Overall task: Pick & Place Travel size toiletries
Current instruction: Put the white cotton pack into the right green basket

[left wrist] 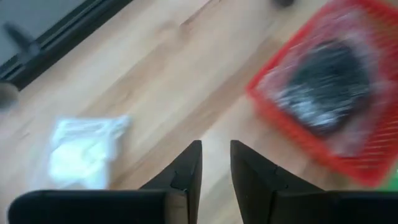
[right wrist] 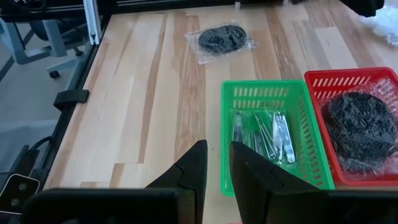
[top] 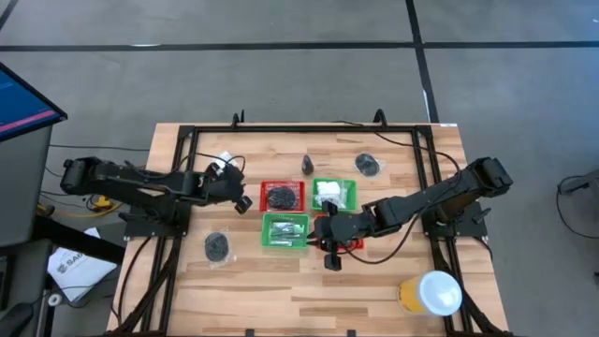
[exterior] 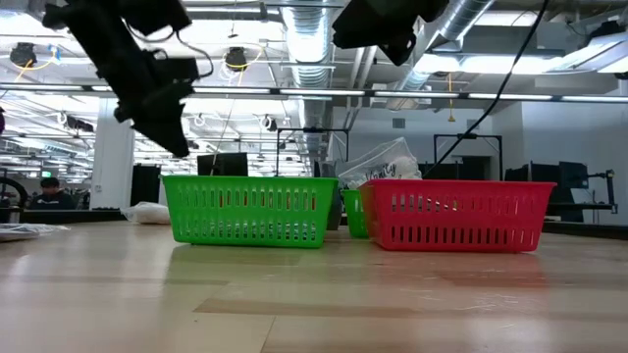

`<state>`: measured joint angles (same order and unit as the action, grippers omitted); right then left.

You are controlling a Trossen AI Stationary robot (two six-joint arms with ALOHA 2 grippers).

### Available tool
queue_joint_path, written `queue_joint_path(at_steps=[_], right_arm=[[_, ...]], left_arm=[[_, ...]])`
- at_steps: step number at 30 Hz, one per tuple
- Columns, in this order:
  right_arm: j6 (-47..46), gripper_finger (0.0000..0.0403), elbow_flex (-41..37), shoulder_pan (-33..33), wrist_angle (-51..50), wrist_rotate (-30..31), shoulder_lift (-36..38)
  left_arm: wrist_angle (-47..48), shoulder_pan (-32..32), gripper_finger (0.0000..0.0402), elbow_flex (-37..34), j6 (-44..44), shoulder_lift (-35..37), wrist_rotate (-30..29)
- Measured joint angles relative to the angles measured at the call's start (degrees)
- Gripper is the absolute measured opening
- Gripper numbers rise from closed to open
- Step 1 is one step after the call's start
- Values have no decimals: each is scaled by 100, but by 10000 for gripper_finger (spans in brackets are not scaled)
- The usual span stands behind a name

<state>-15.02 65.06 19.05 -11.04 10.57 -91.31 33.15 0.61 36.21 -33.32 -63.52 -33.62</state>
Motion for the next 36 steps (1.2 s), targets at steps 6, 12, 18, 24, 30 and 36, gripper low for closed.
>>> queue_joint_path(at_steps=[6, 12, 18, 24, 30, 36], right_arm=[[17, 61, 0, 2, 17, -2, 0], [15, 61, 0, 2, 39, -1, 0], [15, 61, 0, 2, 39, -1, 0], [38, 61, 0, 0, 62, -2, 0], [41, 61, 0, 0, 128, -2, 2], [41, 61, 0, 0, 139, -2, 2]], left_arm=[[326, 553, 76, 2, -5, -85, 19], [391, 994, 76, -18, 169, -126, 17], [384, 1340, 98, -310, 177, -126, 52], [388, 1760, 156, -564, 164, -126, 96], [301, 1976, 208, -625, 153, -126, 121], [270, 2089, 238, -625, 144, -126, 130]])
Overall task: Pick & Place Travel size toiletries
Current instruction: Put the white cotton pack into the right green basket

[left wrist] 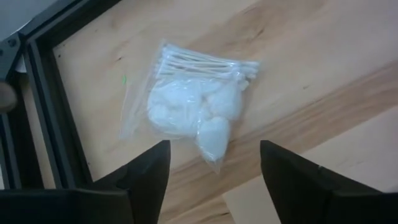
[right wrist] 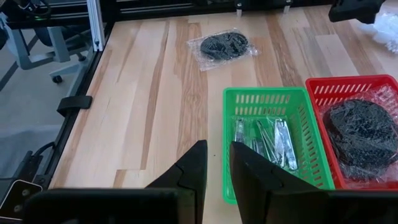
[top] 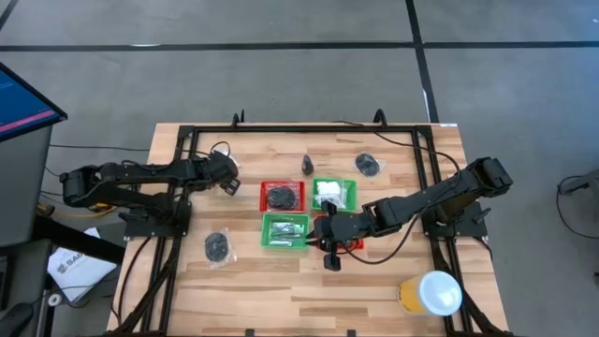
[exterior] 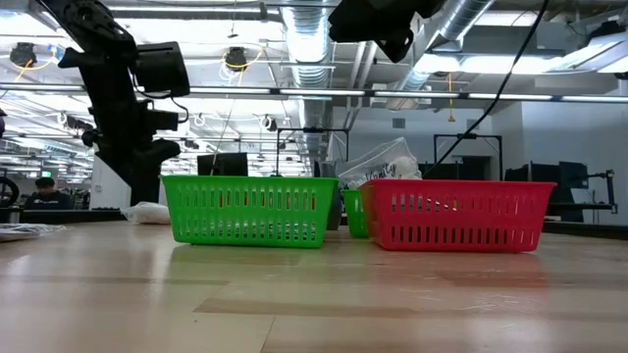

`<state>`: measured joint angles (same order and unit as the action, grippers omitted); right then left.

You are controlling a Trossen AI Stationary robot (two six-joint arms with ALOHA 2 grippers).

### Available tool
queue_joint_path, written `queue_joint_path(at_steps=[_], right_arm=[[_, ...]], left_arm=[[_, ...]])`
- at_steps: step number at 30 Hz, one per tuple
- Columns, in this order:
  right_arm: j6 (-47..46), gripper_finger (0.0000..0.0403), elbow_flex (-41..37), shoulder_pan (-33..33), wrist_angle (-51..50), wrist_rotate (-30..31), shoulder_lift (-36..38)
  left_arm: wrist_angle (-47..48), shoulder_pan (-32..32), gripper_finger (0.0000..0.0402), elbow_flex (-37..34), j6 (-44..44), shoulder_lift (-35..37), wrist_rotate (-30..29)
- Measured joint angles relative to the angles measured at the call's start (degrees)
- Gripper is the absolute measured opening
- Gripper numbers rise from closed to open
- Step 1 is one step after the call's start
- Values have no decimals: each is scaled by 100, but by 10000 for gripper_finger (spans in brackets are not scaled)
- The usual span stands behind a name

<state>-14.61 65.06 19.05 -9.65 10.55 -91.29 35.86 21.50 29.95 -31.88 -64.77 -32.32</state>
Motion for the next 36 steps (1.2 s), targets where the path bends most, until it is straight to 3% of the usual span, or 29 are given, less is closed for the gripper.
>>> queue_joint_path(at_steps=[10, 26, 31, 36], right_arm=[[0, 61, 0, 0, -11, 0, 0], [2, 61, 0, 0, -15, 0, 0], [4, 61, 0, 0, -15, 0, 0], [4, 61, 0, 0, -15, 0, 0]], left_arm=[[-237, 35, 251, 0, -4, -479, 16], [-896, 441, 239, 2, 33, -1546, -18], [-942, 441, 171, 4, -7, -1721, -24], [-931, 441, 37, 4, -5, -1733, -6]])
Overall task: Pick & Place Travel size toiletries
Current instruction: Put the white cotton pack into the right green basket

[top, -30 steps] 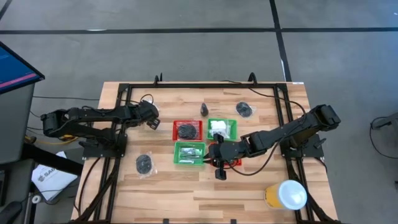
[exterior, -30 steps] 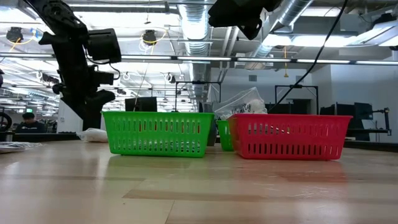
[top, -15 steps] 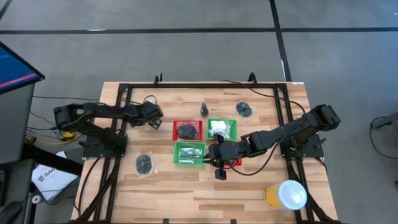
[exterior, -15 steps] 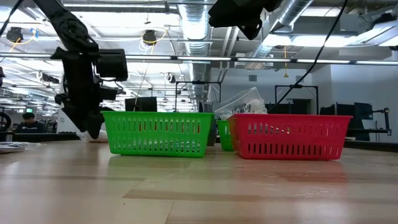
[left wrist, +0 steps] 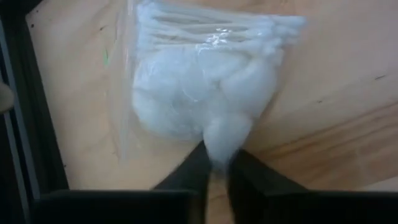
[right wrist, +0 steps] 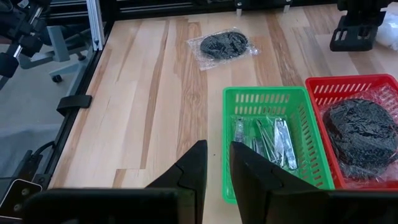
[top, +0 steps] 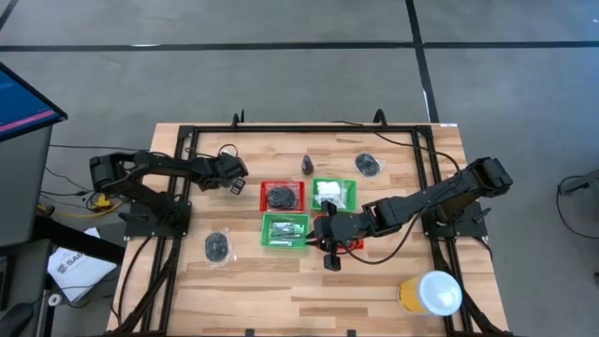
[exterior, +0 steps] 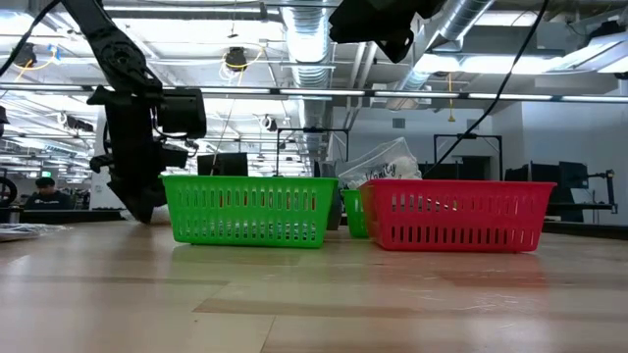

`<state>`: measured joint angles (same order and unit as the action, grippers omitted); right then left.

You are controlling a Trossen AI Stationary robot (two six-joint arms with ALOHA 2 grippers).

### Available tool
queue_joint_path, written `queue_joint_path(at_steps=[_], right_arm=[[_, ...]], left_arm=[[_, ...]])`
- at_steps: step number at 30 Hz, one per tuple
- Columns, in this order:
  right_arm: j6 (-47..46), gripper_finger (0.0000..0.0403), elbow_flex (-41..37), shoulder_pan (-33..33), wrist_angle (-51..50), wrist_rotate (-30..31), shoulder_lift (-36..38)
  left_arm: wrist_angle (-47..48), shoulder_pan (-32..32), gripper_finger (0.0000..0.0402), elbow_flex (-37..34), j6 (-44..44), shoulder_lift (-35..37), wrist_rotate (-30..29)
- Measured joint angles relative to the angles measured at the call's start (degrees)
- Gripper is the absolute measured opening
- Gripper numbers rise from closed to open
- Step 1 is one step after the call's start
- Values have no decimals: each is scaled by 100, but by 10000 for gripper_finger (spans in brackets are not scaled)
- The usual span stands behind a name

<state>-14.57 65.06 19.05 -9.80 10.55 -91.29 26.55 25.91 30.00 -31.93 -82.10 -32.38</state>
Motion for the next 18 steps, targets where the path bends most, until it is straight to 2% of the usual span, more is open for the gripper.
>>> queue_joint_path(at_steps=[1, 5, 13, 18], right_arm=[[0, 61, 0, 0, 0, 0, 0], [0, 61, 0, -4, 0, 0, 0], [13, 61, 0, -4, 0, 0, 0], [13, 61, 0, -15, 0, 0, 2]], left_arm=[[-2, 0, 19, 0, 3, 15, 15], [4, 0, 4, 0, 32, 28, 76], [69, -53, 1, 0, 167, 146, 204], [210, -151, 0, 0, 170, 679, 226]])
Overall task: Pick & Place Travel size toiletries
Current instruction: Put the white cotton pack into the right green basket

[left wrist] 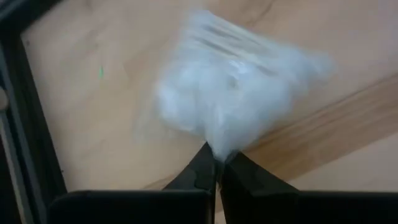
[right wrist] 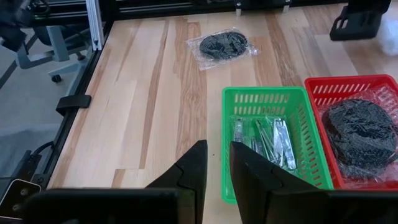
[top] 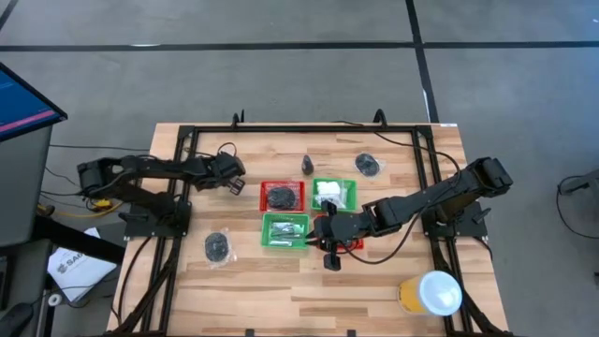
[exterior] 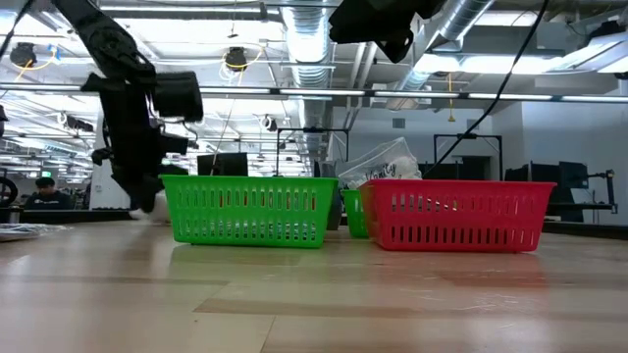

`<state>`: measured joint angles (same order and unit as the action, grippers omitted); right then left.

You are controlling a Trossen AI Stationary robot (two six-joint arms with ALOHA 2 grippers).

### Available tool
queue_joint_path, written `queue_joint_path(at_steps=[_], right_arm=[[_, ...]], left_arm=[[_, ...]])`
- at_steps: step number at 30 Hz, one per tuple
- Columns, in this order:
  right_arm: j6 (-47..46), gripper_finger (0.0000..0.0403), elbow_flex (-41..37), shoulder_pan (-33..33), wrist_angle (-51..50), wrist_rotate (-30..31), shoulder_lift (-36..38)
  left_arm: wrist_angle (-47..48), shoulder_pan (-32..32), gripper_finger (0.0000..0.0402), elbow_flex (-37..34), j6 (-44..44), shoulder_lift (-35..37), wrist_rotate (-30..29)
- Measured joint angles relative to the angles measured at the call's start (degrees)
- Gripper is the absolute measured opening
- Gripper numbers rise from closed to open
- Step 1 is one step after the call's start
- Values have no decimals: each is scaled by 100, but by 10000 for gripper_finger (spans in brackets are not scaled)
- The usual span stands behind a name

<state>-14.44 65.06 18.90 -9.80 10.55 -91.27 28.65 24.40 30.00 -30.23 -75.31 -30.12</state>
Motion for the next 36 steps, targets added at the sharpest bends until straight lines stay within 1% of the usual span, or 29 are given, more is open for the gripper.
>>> queue_joint_path(at_steps=[5, 9, 17, 24, 31, 36], right_arm=[[-7, 61, 0, -35, -2, 0, 1], [-16, 61, 0, -70, -2, 0, 1], [-17, 61, 0, -79, -2, 0, 1], [-15, 61, 0, -79, -2, 0, 1], [38, 61, -1, -133, 13, -4, 1], [811, 61, -2, -184, 301, -11, 1]], left_arm=[[99, -225, 0, 0, -1, 773, 9], [95, -548, 0, 0, -21, 1421, 264], [82, -1337, 0, 0, -175, 2249, 276], [-102, -2083, 0, -2, -198, 2593, 295], [-1265, -2901, 0, 0, 25, 2579, 675], [-1804, -3259, 0, 0, 34, 2491, 771]])
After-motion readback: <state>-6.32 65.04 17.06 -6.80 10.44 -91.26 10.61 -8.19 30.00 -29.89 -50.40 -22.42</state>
